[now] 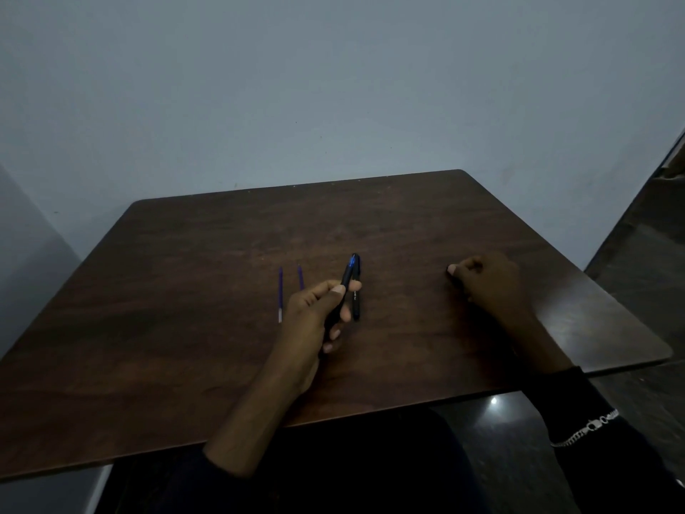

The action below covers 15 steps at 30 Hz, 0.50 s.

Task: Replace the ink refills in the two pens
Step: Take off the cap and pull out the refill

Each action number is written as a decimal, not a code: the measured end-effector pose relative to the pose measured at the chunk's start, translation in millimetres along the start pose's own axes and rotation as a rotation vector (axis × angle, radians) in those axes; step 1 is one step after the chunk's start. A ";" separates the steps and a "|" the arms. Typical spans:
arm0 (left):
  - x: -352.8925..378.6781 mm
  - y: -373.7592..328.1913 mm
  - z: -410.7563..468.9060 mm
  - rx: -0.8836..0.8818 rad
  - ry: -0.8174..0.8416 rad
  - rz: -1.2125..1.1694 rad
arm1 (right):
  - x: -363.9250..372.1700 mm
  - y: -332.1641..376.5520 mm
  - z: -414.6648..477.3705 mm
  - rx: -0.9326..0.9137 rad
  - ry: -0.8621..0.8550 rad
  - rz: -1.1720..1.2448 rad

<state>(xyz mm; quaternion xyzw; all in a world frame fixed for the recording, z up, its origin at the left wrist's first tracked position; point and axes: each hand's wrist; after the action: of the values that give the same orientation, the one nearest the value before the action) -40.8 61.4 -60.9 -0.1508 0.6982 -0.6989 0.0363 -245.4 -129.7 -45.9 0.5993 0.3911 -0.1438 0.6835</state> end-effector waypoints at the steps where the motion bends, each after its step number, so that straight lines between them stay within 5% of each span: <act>1: 0.4 -0.1 -0.6 0.005 -0.001 0.014 | -1.1 1.5 -1.4 -0.005 0.002 -0.008; 7: 8.0 -4.0 -7.7 0.094 -0.029 0.246 | -0.3 23.7 -16.9 -0.224 -0.004 0.014; 15: 12.5 -9.2 -18.2 0.234 -0.067 0.649 | 24.1 78.2 -42.2 -0.546 0.391 0.038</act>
<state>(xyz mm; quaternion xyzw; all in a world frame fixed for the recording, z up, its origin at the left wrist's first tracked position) -56.0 75.9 -49.4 0.0614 0.6233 -0.7210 0.2964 -192.9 -65.0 -6.7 0.4173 0.5278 0.0968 0.7334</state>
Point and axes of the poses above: each hand's wrist, its own z-axis towards the middle knuckle, its own x-axis out of the palm, y = z × x, and after that the axes turned 12 degrees about y, right-handed
